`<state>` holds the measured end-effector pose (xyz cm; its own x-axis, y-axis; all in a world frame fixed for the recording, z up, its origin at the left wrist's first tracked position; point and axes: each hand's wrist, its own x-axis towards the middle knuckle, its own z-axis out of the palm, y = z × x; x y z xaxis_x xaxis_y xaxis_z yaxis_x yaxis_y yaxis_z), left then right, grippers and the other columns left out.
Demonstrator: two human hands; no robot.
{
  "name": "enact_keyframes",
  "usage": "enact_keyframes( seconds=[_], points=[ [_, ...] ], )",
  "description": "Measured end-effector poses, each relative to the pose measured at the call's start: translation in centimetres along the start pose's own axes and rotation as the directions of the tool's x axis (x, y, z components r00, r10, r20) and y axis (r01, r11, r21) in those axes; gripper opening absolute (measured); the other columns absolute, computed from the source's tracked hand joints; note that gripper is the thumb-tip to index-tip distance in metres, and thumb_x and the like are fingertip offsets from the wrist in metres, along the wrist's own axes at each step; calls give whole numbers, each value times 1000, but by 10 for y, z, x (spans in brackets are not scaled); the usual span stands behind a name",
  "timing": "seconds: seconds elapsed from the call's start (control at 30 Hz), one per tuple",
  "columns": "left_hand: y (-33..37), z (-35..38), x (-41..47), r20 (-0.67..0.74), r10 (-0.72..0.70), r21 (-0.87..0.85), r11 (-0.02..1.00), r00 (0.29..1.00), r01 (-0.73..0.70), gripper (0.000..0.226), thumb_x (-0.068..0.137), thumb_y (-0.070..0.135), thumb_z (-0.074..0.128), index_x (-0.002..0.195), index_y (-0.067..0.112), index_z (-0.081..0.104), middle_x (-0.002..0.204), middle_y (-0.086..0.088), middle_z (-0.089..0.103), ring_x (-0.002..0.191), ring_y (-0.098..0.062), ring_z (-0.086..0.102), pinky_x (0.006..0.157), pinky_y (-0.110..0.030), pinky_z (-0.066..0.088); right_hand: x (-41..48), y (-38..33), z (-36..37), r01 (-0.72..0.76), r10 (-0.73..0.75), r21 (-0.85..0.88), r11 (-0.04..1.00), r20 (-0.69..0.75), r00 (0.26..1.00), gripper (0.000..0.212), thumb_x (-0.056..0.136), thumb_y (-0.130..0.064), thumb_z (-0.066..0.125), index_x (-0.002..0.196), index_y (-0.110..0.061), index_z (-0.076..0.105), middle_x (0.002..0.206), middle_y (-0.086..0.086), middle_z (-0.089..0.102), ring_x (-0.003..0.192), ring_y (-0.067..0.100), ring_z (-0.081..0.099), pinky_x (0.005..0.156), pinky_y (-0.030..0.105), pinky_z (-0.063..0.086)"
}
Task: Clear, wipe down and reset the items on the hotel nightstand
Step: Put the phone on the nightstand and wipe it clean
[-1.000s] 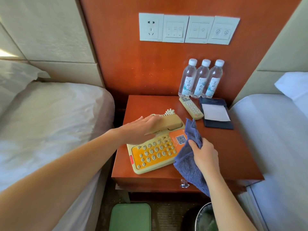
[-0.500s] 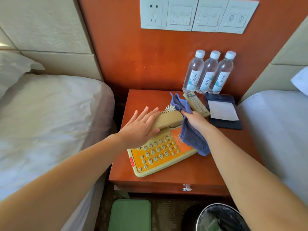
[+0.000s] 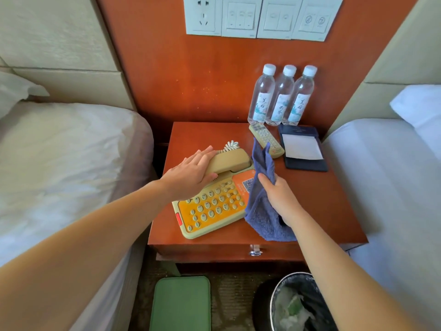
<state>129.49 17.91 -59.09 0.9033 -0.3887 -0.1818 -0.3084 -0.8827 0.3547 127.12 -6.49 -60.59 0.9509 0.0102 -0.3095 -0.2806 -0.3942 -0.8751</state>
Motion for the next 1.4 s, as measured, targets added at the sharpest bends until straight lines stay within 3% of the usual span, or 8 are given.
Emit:
enact_keyframes(
  seconds=[0.33,0.47,0.53,0.6,0.77,0.87,1.2,1.4],
  points=[
    [-15,-2,-13,-30,-1,-52,999,1000,-1,99,89,60,53,155,19,-8,162,1,-17,149,-21,-17,118,-40,-12,-25,-26,14,92,-124,-127,988,-273,954,40,104,-37,36,135,-18,52,83,-4,59,79,17,55,61,29,39],
    [-52,8,-52,-35,-75,-71,995,997,73,101,88,62,52,155,20,-10,163,4,-13,149,-13,-15,117,-37,-16,-3,-50,34,244,-289,-345,906,-85,954,46,104,-35,36,148,-18,38,123,9,62,111,23,58,80,27,43],
    [-64,9,-66,-7,-104,-144,984,995,102,90,91,55,53,156,23,0,164,2,3,151,-15,2,119,-38,-9,7,-49,51,277,-311,-543,793,30,950,52,106,-30,33,154,-14,21,159,7,26,146,21,23,114,29,25],
    [-66,9,-72,-40,-131,-240,964,991,118,78,92,47,58,155,27,16,160,1,26,146,-18,27,122,-39,1,8,-45,68,266,-370,-691,672,-3,929,54,105,-28,32,154,-7,18,162,9,13,150,21,8,121,33,10],
    [-62,7,-74,-210,-197,-359,927,958,112,45,85,29,74,127,19,63,115,1,68,106,-21,61,96,-35,45,-14,-42,128,433,-630,-774,461,58,774,51,92,-29,43,136,-3,51,144,15,48,137,29,41,113,48,30],
    [-61,7,-73,-238,-228,-309,939,944,149,21,87,17,72,105,8,70,106,-10,71,107,-28,61,90,-35,40,-30,-44,162,518,-636,-758,396,181,751,54,88,-27,48,138,-9,51,146,8,48,140,24,38,118,41,17],
    [-65,9,-72,-88,-208,-255,950,974,180,70,89,49,62,150,38,29,155,6,36,141,-24,36,118,-54,19,28,-45,55,259,-342,-573,778,-40,939,49,105,-22,35,153,-16,27,161,0,18,149,16,14,118,32,18],
    [-65,7,-69,-78,-223,-219,955,972,201,70,90,50,61,150,39,28,156,8,33,147,-19,26,121,-52,9,4,-41,81,314,-477,-737,599,-13,879,54,104,-23,37,154,-14,19,162,4,12,150,25,1,120,46,8]
  ],
)
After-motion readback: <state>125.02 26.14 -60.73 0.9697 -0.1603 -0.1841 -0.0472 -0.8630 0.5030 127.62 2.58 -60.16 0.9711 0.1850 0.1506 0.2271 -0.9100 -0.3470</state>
